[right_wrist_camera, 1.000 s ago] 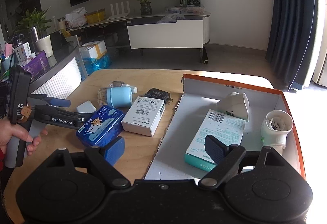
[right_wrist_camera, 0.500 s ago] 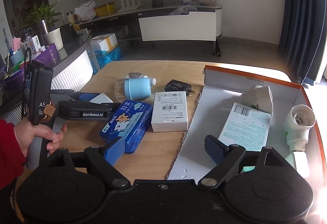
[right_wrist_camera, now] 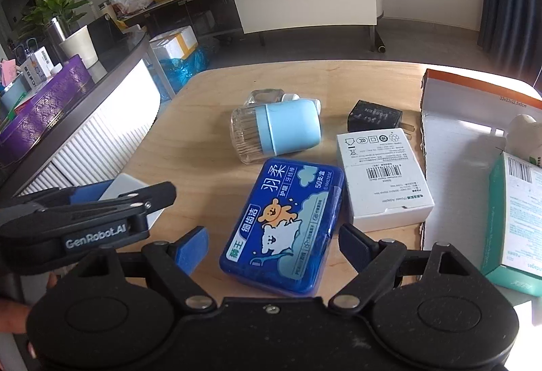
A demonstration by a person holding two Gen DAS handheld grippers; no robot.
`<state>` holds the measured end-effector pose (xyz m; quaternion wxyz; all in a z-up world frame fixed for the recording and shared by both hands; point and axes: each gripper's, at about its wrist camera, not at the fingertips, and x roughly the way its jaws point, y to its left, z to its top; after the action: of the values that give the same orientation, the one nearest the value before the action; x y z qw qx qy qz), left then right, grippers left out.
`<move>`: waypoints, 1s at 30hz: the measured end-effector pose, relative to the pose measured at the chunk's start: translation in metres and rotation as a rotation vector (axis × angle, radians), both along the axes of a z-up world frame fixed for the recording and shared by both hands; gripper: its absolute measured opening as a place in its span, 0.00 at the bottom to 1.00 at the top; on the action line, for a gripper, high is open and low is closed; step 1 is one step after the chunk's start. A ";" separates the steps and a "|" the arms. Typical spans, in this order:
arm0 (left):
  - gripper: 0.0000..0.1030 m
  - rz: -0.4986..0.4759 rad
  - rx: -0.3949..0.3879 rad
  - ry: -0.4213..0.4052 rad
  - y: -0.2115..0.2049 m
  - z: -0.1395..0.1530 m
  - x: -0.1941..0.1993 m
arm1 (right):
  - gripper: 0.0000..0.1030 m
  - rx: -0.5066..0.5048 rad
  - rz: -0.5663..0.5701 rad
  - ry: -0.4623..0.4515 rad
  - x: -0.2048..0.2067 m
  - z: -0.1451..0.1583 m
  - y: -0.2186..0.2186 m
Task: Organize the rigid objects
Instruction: 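Grasp the white charger with left tool while right tool grasps the blue tissue pack, then carry the charger with left tool while right tool carries the tissue pack over the box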
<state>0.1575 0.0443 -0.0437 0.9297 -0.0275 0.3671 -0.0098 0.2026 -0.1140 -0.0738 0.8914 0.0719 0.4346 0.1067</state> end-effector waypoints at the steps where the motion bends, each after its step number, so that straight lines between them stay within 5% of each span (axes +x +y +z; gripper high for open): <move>1: 0.68 0.007 -0.006 0.004 0.002 0.000 -0.001 | 0.93 -0.009 -0.003 0.010 0.005 -0.004 0.001; 5: 0.68 0.022 -0.019 0.009 0.003 0.000 -0.006 | 0.73 -0.061 0.024 -0.022 0.009 -0.006 0.007; 19: 0.68 0.052 -0.055 -0.028 -0.014 0.027 -0.048 | 0.73 -0.056 0.063 -0.171 -0.054 0.048 -0.016; 30: 0.68 0.028 -0.049 -0.058 -0.039 0.042 -0.080 | 0.73 -0.022 0.036 -0.204 -0.101 0.064 -0.038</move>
<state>0.0776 0.0057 -0.0018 0.9391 -0.0549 0.3392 -0.0067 0.1013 -0.1518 -0.0093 0.9298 0.0433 0.3437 0.1246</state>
